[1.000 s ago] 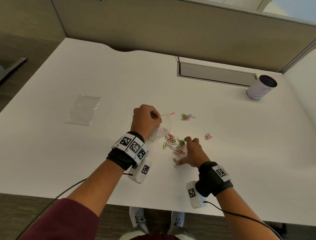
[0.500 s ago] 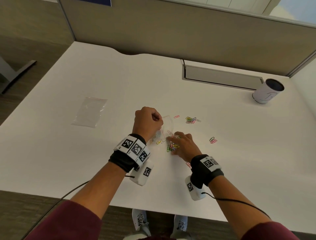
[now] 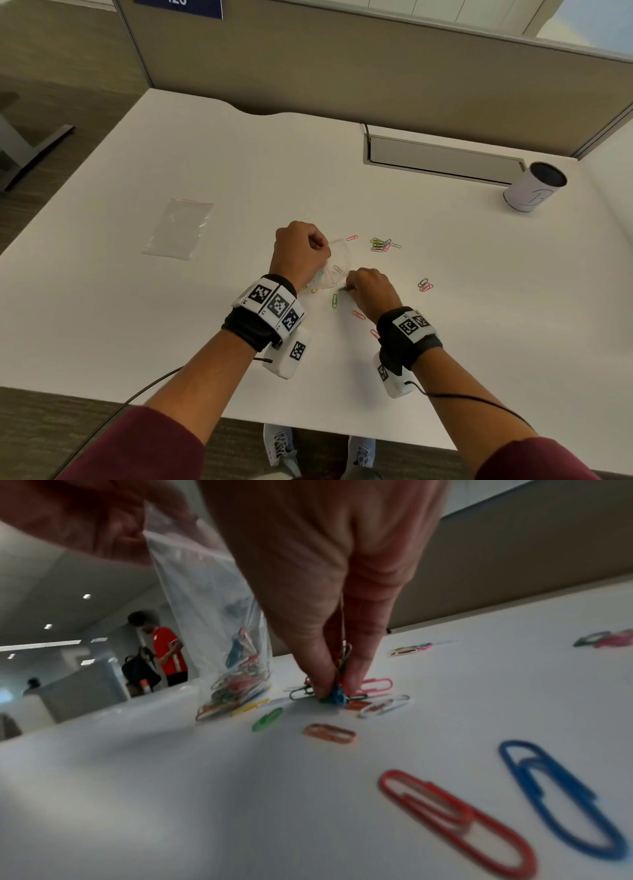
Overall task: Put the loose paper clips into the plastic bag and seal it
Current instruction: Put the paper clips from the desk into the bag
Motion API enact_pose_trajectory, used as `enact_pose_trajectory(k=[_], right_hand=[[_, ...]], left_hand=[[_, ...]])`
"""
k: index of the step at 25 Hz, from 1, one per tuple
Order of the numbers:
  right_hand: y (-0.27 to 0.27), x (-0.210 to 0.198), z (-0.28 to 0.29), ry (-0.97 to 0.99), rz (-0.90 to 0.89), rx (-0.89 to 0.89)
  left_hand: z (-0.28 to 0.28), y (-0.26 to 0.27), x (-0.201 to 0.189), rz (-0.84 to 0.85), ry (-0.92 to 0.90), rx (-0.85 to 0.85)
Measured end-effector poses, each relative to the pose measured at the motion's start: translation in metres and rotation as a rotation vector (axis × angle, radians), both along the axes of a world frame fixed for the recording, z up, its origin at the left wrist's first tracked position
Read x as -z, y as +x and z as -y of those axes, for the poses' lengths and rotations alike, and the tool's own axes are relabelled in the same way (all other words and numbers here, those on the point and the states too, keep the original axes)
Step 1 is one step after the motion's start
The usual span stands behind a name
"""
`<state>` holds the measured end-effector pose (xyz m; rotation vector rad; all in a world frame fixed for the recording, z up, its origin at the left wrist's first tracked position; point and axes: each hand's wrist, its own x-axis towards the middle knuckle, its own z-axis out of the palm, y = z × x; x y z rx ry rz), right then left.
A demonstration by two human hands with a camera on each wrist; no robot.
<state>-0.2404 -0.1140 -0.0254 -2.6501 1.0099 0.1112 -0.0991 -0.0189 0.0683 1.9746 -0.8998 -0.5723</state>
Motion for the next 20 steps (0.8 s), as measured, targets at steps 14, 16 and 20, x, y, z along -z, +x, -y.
enact_pose_trajectory(k=[14, 16, 20], right_hand=[[-0.017, -0.083, 0.004, 0.717, 0.933, 0.520], [-0.006, -0.092, -0.001, 0.726, 0.934, 0.456], [0.014, -0.085, -0.011, 0.523, 0.711, 0.388]], left_hand=[[0.008, -0.007, 0.002, -0.032, -0.005, 0.006], [0.008, -0.008, 0.000, -0.030, -0.003, 0.003], [0.007, -0.007, -0.001, -0.020, -0.003, 0.003]])
